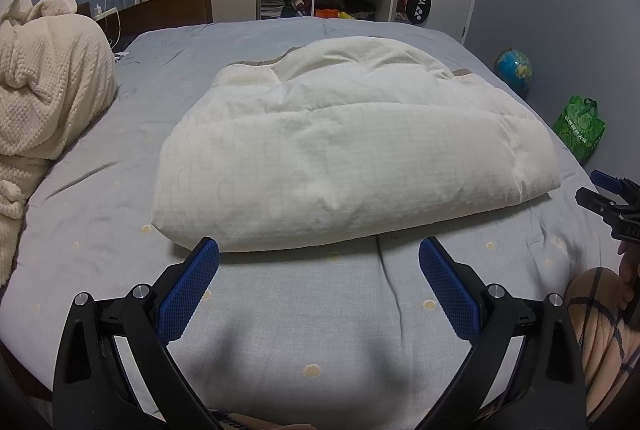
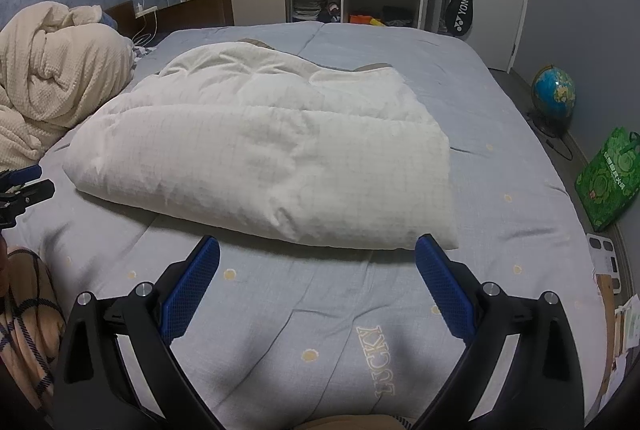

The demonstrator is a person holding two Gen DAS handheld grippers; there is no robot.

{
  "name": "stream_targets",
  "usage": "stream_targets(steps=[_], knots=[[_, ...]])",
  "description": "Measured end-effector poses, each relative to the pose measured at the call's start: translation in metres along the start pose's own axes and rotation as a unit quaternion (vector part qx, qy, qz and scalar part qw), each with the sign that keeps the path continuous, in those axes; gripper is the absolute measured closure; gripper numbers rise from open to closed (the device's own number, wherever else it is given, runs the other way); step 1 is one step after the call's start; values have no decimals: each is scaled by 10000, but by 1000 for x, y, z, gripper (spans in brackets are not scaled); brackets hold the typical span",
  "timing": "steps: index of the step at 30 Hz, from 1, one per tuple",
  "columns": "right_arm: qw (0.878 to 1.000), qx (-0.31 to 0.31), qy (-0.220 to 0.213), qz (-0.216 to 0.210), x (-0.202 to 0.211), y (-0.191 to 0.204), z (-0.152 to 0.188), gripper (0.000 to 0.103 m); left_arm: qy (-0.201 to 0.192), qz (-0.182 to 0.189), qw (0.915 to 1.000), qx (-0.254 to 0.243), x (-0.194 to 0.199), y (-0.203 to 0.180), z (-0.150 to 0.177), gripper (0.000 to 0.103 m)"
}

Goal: Fold large clothes

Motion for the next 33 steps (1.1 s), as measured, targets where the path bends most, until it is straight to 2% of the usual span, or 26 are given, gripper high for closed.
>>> stream_targets(steps=[33], knots=[[10000,56,3,9,-1,0,0,10,-16,6,10000,3,1,1,-1,7]])
Point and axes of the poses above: each gripper's, at about its wrist camera, not at the fingertips, and x roughly against the way its jaws point, y to its left, z to its underside, the point moved 5 cm from there along -x, roughly the way its jaws point, and after that the axes turned 12 degrees about -x, right-handed, at the moved point
